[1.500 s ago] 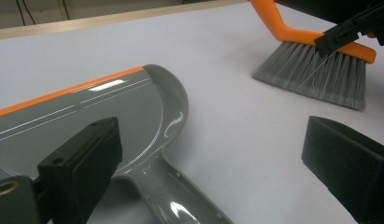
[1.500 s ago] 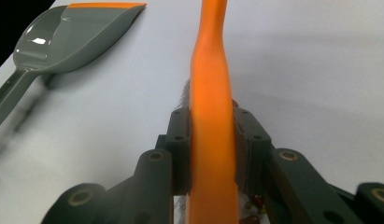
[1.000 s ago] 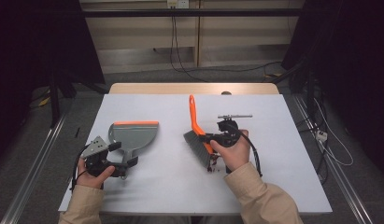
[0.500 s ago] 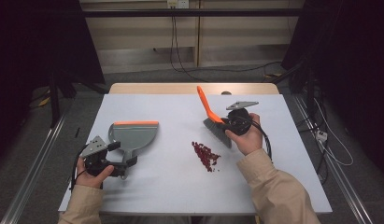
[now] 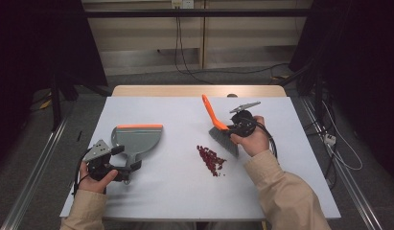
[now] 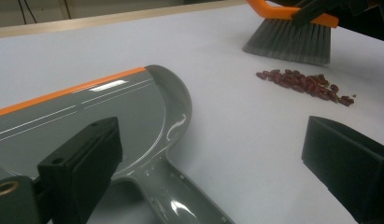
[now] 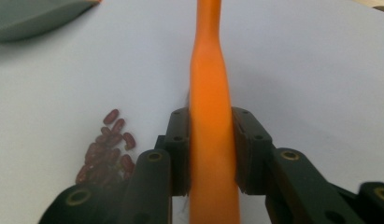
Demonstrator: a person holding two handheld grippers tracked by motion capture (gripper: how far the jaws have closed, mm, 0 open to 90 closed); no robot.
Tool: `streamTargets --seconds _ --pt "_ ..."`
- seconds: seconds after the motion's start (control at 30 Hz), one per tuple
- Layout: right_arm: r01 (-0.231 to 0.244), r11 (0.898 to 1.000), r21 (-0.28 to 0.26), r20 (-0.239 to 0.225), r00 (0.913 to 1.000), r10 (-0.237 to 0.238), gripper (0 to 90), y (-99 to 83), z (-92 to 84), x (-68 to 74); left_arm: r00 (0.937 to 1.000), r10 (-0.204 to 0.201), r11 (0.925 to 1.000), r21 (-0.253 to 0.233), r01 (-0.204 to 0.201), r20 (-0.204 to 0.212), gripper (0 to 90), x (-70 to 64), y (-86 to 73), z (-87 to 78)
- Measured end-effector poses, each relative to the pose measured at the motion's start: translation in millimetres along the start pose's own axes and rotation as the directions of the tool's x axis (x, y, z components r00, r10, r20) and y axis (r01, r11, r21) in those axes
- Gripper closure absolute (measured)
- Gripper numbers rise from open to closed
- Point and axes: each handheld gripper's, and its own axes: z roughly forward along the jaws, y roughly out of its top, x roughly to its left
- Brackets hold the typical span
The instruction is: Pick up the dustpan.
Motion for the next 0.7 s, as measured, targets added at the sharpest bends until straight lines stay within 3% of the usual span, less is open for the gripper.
streamTargets --seconds 0.1,0.17,0.37,0.47,0.53,0.7 --pt "0.039 0.998 0.056 0.020 0.9990 -0.040 69.4 2.2 4.5 0.7 1.0000 0.000 1.0000 0.000 0.000 0.002 4.9 0.0 0.0 0.1" --pt "0.038 0.997 0.061 0.009 0.9992 -0.039 70.2 2.3 6.4 -0.7 1.0000 0.001 1.0000 0.001 -0.001 0.002 5.0 0.0 0.0 -0.3" --pt "0.064 0.996 0.065 -0.092 0.9941 -0.057 71.2 3.0 6.5 -5.1 1.0000 -0.004 1.0000 -0.001 0.004 0.000 5.0 -0.3 -0.1 -0.5" --pt "0.096 0.995 0.022 -0.128 0.9875 -0.093 71.2 5.2 7.9 -3.4 1.0000 -0.001 1.0000 0.000 0.001 -0.001 5.0 0.2 0.1 -0.8" --pt "0.154 0.988 -0.024 -0.122 0.9802 -0.156 71.2 8.6 9.2 -0.6 1.0000 -0.001 1.0000 0.000 0.001 -0.002 5.0 0.4 0.1 -0.5" --pt "0.275 0.957 -0.090 -0.127 0.9501 -0.285 71.2 20.5 13.2 5.3 1.0000 0.000 1.0000 0.005 0.000 -0.003 5.0 1.0 -0.1 0.3"
